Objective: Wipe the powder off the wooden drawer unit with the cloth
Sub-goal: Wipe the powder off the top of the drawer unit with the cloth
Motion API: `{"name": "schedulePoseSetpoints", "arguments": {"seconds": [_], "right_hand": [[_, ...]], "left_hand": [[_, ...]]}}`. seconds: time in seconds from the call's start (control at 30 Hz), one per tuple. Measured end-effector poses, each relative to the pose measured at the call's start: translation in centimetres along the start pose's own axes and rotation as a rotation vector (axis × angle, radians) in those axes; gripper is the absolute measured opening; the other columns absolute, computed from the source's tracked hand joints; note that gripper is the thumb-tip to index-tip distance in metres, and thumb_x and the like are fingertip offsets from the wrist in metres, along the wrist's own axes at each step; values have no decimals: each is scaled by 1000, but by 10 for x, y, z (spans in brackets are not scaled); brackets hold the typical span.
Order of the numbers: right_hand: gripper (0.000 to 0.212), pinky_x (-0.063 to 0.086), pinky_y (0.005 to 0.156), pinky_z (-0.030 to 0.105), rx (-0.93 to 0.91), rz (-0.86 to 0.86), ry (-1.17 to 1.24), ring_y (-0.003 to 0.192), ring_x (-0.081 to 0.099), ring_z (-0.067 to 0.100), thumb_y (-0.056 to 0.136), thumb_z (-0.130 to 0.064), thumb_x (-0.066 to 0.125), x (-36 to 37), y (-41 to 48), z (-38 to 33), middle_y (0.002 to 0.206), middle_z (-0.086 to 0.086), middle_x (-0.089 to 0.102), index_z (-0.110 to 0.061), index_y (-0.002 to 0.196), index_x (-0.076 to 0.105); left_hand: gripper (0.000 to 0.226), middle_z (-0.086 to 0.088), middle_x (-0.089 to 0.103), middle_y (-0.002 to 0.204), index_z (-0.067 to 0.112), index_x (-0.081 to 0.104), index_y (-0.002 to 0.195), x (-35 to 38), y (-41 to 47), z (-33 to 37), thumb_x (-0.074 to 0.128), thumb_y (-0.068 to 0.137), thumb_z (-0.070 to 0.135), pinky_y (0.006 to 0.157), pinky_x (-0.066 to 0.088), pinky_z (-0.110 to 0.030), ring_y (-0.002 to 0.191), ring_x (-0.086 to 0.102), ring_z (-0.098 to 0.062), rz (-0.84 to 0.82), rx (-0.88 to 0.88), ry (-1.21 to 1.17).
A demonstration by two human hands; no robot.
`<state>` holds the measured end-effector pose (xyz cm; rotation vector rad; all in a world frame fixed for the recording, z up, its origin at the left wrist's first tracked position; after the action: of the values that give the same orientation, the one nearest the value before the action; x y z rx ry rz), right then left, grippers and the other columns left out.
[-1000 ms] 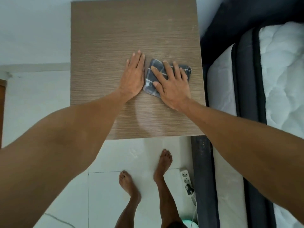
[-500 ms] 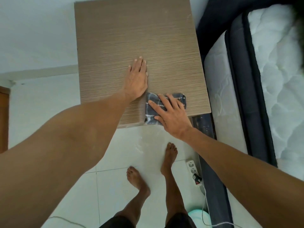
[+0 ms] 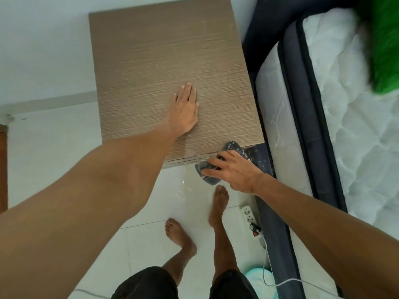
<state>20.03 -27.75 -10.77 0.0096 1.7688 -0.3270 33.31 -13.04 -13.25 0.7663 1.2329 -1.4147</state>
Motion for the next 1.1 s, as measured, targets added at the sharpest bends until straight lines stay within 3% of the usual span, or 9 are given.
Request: {"name": "schedulePoseSetpoints", "arguments": {"seconds": [0.2, 0.37, 0.57, 0.67, 1.0, 1.1], "right_hand": [[85, 51, 86, 49, 133, 50, -5, 102, 59, 34, 56, -11, 87, -45, -8, 84, 123, 13, 61, -18, 134, 54], [83, 40, 98, 52, 279, 112, -38, 116, 52, 38, 69, -10, 80, -90, 26, 190, 136, 17, 52, -20, 144, 44], [72, 33, 102, 50, 377, 215, 18, 119, 47, 38, 84, -20, 70, -118, 88, 296, 142, 15, 46, -23, 148, 37], [68, 32, 102, 50, 403, 265, 46, 119, 47, 38, 84, -14, 65, -126, 118, 338, 141, 14, 46, -22, 147, 39], [65, 37, 101, 47, 320, 256, 114, 118, 49, 39, 84, -15, 49, -140, 220, 408, 142, 16, 49, -17, 148, 40], [63, 34, 106, 49, 262, 170, 81, 126, 47, 37, 87, -37, 39, -129, 243, 405, 148, 11, 46, -22, 148, 41]], "left_hand": [[53, -18, 13, 159, 0, 18, 149, -9, 34, 29, 25, 103, 24, 119, 14, -48, 147, 12, -33, 5, -6, -15], [56, -15, 8, 161, 3, 13, 151, -7, 68, 32, 25, 103, 29, 120, 12, -48, 149, 7, -29, 8, -61, -32], [55, -10, 10, 162, 7, 12, 152, -5, 91, 22, 18, 103, 32, 120, 11, -47, 149, 10, -26, 135, -151, 11], [54, -8, 10, 162, 9, 12, 152, -1, 90, 21, 13, 103, 31, 120, 12, -46, 149, 10, -24, 187, -163, 53], [53, -10, 14, 161, 7, 17, 152, 0, 91, 20, 19, 103, 27, 120, 13, -46, 149, 12, -25, 215, -166, 75], [53, -10, 14, 161, 6, 18, 152, -1, 91, 20, 21, 103, 27, 120, 15, -47, 149, 13, -25, 214, -169, 80]]}}
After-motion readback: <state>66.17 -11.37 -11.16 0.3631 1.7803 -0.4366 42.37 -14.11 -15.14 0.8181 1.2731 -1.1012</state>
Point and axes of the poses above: each hand's wrist, its own y-axis towards the middle knuckle, its own x-axis out of the palm, z = x × y, the point moved 10 cm from there along y, towards the middle knuckle
